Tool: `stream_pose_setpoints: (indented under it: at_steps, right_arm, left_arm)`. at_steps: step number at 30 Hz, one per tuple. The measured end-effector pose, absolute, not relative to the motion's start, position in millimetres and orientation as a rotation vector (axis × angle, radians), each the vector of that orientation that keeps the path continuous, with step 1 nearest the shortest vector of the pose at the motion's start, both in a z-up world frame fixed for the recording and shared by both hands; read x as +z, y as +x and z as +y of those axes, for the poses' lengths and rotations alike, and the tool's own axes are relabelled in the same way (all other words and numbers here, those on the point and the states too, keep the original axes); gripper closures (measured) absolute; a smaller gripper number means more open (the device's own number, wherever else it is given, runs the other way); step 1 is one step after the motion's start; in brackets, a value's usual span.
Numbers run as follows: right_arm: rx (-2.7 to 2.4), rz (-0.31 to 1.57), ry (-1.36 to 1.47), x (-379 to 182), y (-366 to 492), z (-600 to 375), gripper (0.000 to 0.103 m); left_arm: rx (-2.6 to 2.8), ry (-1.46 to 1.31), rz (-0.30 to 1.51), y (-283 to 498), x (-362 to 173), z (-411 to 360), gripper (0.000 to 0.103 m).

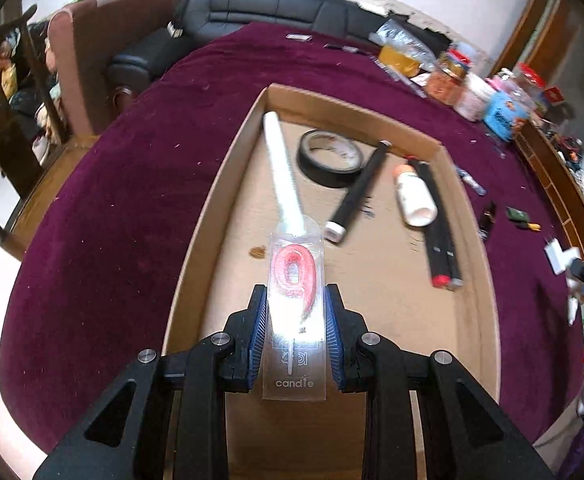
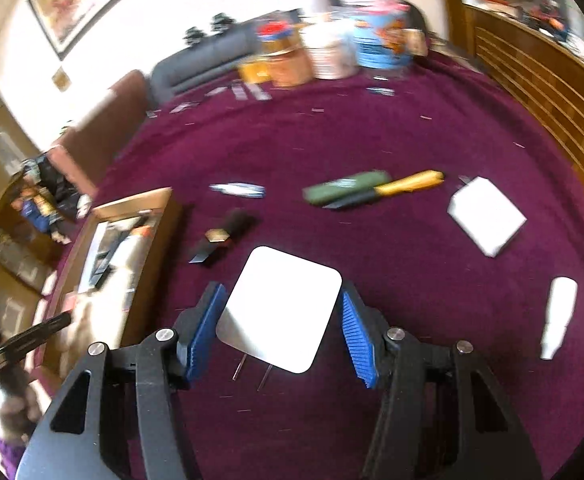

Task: Organize rigid objects
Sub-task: 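Lower the candle package and white charger into the tray, open both tools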

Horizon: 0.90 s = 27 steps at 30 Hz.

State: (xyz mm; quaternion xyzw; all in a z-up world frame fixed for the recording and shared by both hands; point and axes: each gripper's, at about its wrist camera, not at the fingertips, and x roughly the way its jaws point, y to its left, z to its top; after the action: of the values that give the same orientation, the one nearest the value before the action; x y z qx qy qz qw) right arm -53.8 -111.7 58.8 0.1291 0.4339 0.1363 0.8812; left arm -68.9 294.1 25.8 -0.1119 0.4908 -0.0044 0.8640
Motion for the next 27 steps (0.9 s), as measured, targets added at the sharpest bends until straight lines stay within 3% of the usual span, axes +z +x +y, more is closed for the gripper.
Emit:
stream_pose_setpoints:
  at_steps: [6,10,18,27]
  right_arm:
    - [0.463,0.937,0.279,65.0,-53.8,-55.5,0.047]
    - [0.563,0.964,0.268,66.2,-52.1,-17.8,0.047]
    - [0.715,1.046,0.129,53.0,-54.2,75.4,0.046]
    - [0.732,1.148,-0.045,9.9,-48.2,159.3,0.046]
  left_arm:
    - [0.102,-0.203,1.04,-53.1,21.4,303.4,0.079]
    - [0.082,-0.203,1.033,-54.4,23.0,302.0,0.069]
    - [0.057,-0.247,0.814,-119.7,65.8,317.5,0.053]
    - [0.135,-0.307,0.72,-171.2,74.1,363.5,0.049]
